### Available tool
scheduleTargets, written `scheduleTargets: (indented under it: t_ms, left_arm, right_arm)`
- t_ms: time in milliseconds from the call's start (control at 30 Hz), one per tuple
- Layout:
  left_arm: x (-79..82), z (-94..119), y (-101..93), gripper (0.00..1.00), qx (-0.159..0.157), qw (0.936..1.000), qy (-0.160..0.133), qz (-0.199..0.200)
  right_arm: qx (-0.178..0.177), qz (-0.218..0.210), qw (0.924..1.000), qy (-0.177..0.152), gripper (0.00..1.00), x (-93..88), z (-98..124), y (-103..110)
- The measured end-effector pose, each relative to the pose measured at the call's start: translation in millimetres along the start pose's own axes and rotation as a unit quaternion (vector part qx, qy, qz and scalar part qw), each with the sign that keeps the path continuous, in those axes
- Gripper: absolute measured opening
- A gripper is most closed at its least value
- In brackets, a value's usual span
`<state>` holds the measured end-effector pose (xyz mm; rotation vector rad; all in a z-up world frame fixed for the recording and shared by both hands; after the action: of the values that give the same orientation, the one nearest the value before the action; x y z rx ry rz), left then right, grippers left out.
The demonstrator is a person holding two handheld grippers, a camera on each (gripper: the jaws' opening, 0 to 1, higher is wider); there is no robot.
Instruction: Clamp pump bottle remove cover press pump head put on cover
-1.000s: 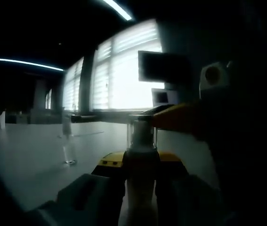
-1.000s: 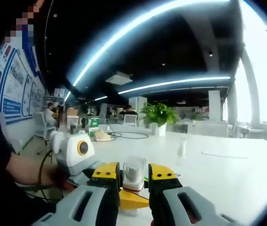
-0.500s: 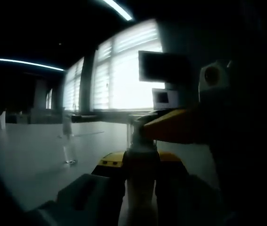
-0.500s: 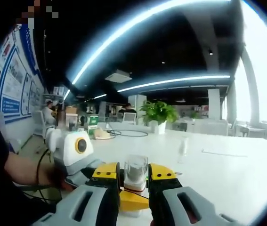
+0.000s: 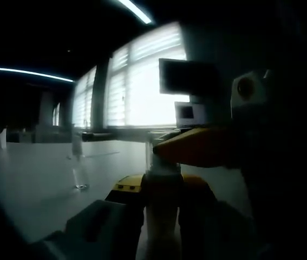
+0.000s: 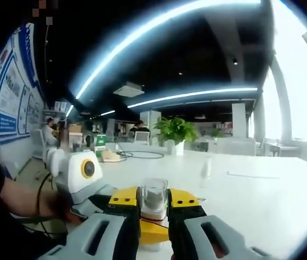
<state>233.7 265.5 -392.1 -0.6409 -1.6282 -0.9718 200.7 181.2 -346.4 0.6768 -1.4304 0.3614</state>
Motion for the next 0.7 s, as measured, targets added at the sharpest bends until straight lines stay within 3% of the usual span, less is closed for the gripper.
scheduleTargets:
  t_ms: [700]
  left_arm:
    - [-0.1,0.1,-0.1,0.14,-0.001,1.0000,-0.001,-0.001]
  right_arm:
    - [0.006,-0.005,0.9999,-0.009,0.14,9.5,0.6,2.3]
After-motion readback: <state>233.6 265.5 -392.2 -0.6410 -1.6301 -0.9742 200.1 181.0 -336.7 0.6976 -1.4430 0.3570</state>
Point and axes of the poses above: the point that each gripper's makers call its tool centre point, and the gripper's own axes: z roughly backward along the fingers, y roughly to its left, x roughly out of its top, the point moved 7 cm from there along z, roughly backward along the fingers, and after that the axes turned 14 degrees about -z, right-handed, at the moved point
